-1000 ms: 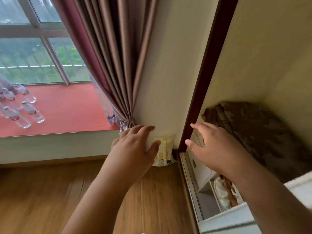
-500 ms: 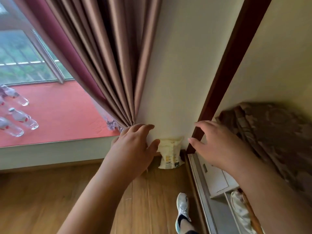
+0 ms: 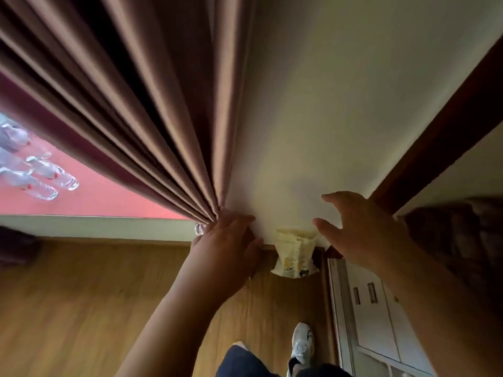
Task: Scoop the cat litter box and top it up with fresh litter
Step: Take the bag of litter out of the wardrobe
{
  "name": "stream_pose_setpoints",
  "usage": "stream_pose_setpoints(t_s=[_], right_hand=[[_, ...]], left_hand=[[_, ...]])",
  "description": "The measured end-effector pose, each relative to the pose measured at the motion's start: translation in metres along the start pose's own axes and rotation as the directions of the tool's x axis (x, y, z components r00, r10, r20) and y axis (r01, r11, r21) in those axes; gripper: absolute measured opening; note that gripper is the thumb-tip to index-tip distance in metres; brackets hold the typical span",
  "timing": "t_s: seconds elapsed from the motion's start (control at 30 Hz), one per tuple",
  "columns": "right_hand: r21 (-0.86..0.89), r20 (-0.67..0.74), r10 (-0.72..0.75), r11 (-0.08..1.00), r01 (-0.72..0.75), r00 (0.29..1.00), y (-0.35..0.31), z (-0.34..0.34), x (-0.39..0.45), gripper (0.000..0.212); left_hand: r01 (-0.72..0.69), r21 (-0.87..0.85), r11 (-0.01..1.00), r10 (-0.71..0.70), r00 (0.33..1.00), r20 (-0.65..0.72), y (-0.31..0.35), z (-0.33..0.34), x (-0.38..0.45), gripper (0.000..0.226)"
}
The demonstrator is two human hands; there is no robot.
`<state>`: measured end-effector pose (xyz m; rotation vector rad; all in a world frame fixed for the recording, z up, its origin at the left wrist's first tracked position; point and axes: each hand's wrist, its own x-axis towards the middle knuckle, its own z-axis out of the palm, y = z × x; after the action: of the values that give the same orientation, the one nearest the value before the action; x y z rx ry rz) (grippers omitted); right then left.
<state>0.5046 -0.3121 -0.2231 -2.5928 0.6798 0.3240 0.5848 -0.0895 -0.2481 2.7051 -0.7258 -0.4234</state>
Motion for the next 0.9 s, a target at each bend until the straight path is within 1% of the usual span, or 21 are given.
stream_pose_setpoints(t_s=[0.13, 0.27, 0.3, 0.4, 0.47, 0.6, 0.67, 0.77, 0.9], right_hand=[[0.090, 0.040, -0.014, 0.996, 0.011, 0.999, 0.022, 0.027, 0.046, 0.062], [0.116, 0.070, 0.007, 0.993, -0.015, 0.998, 0.042, 0.069, 0.084, 0.061], [0.120, 0.072, 0.016, 0.993, -0.025, 0.997, 0.048, 0.080, 0.094, 0.060], [0.123, 0.095, 0.043, 0.991, -0.055, 0.994, 0.064, 0.118, 0.123, 0.058], [0.114, 0.119, 0.043, 0.992, -0.057, 0.992, 0.079, 0.149, 0.146, 0.059], [0.109, 0.180, 0.090, 0.988, -0.111, 0.980, 0.107, 0.208, 0.192, 0.064], [0.109, 0.222, 0.123, 0.983, -0.150, 0.967, 0.119, 0.239, 0.213, 0.067], [0.088, 0.264, 0.140, 0.982, -0.169, 0.954, 0.138, 0.288, 0.243, 0.074], [0.064, 0.352, 0.140, 0.983, -0.172, 0.926, 0.159, 0.350, 0.277, 0.082]], left_hand=[[0.007, -0.019, 1.000, -0.005, 0.998, 0.069, -0.002, 0.029, 0.040, 0.057], [-0.012, -0.037, 0.999, 0.016, 0.994, 0.105, -0.018, 0.067, 0.084, 0.070], [-0.019, -0.038, 0.999, 0.023, 0.993, 0.118, -0.022, 0.078, 0.096, 0.070], [0.016, -0.097, 0.995, 0.004, 0.978, 0.209, -0.035, 0.116, 0.129, 0.053], [0.018, -0.130, 0.991, 0.014, 0.970, 0.241, -0.045, 0.147, 0.149, 0.048], [-0.004, -0.114, 0.993, 0.038, 0.953, 0.300, -0.067, 0.221, 0.189, 0.047], [0.020, -0.111, 0.994, 0.020, 0.938, 0.347, -0.077, 0.258, 0.207, 0.045], [0.065, -0.107, 0.992, -0.017, 0.918, 0.396, -0.095, 0.312, 0.231, 0.042], [0.134, -0.122, 0.983, -0.070, 0.903, 0.423, -0.123, 0.381, 0.263, 0.052]])
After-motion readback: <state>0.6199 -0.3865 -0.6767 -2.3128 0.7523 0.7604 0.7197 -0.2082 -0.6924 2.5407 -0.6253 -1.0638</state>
